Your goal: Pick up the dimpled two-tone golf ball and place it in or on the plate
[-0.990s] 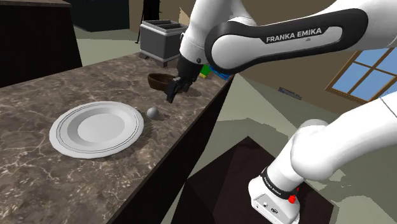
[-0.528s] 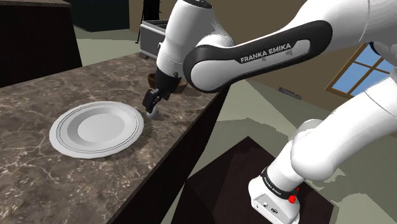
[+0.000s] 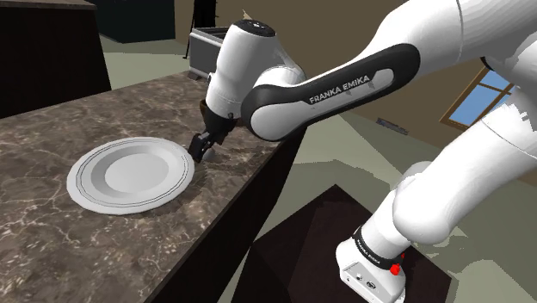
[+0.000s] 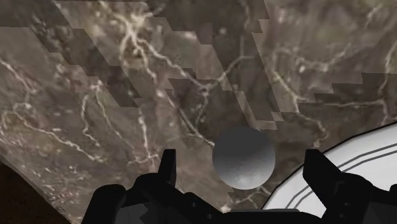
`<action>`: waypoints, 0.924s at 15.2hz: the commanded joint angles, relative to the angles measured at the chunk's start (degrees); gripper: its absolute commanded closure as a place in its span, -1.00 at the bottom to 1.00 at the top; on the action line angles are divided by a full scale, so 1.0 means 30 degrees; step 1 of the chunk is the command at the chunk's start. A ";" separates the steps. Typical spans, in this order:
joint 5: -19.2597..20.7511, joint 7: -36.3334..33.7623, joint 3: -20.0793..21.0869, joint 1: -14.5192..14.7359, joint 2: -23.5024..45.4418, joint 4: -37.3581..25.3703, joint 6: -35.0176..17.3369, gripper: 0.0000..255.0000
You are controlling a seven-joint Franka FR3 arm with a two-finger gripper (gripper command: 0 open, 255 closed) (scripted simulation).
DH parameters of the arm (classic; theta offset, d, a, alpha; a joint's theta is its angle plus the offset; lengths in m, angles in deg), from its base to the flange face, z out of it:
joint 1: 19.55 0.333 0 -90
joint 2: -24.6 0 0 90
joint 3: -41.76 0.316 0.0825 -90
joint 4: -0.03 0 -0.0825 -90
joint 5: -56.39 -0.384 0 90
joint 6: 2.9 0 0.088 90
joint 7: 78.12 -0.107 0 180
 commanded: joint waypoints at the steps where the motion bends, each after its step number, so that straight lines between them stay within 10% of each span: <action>1: 0.0053 -0.0025 0.0005 -0.0018 0.0071 -0.0004 -0.0072 -1.00; 6: 0.0051 -0.0023 0.0004 -0.0018 0.0069 -0.0003 -0.0070 -1.00; 7: 0.0051 -0.0023 0.0004 -0.0018 0.0069 -0.0003 -0.0070 1.00; 14: 0.0051 -0.0023 0.0003 -0.0018 0.0069 -0.0002 -0.0070 1.00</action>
